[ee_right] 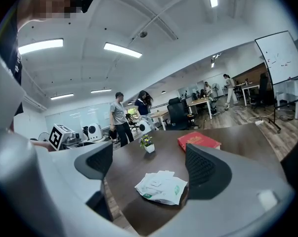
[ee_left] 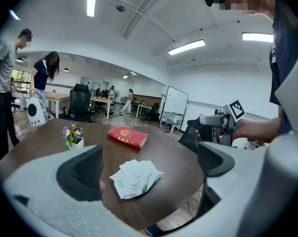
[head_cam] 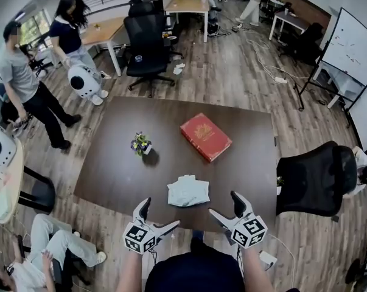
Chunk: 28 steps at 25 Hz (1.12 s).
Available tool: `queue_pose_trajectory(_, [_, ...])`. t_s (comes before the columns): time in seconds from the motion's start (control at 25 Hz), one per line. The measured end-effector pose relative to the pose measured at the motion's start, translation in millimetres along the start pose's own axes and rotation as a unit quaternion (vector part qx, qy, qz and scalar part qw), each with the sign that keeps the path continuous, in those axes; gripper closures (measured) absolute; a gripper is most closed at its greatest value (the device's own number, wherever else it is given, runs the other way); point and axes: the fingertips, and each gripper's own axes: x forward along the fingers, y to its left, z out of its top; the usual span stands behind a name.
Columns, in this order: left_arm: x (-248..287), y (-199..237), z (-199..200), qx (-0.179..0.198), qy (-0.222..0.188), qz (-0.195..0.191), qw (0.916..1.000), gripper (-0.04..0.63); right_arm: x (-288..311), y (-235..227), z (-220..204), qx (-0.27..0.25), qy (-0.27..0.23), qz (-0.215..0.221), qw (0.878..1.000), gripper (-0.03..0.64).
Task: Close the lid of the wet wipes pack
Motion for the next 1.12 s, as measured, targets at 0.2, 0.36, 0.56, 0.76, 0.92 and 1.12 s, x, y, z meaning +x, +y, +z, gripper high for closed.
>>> queue_pose_trajectory(0.2, [26, 9, -16, -0.007, 0.024, -0.002, 0.9997, 0.006, 18, -12, -2, -0.004, 0.015, 0.015, 1.000, 0.150])
queue_pose_trajectory(0.36, [47, 19, -29, -0.005, 0.050, -0.005, 0.9987, 0.012, 34, -18, -2, -0.004, 0.026, 0.027, 0.999, 0.152])
queue_pose_trajectory(0.56, [78, 13, -63, -0.002, 0.100, -0.014, 0.9948, 0.015, 34, -26, -9, -0.007, 0.052, 0.034, 0.998, 0.158])
queue_pose_trajectory(0.76, [106, 26, -92, 0.006, 0.149, -0.019, 0.9887, 0.018, 50, -34, -13, -0.016, 0.062, 0.044, 0.997, 0.163])
queue_pose_trajectory(0.92, [123, 33, -113, 0.001, 0.177, -0.016, 0.9840, 0.029, 60, -38, -14, -0.016, 0.073, 0.054, 0.996, 0.166])
queue_pose_trajectory(1.12, [142, 46, -138, -0.003, 0.206, -0.003, 0.9785, 0.052, 72, -42, -19, -0.015, 0.080, 0.065, 0.995, 0.172])
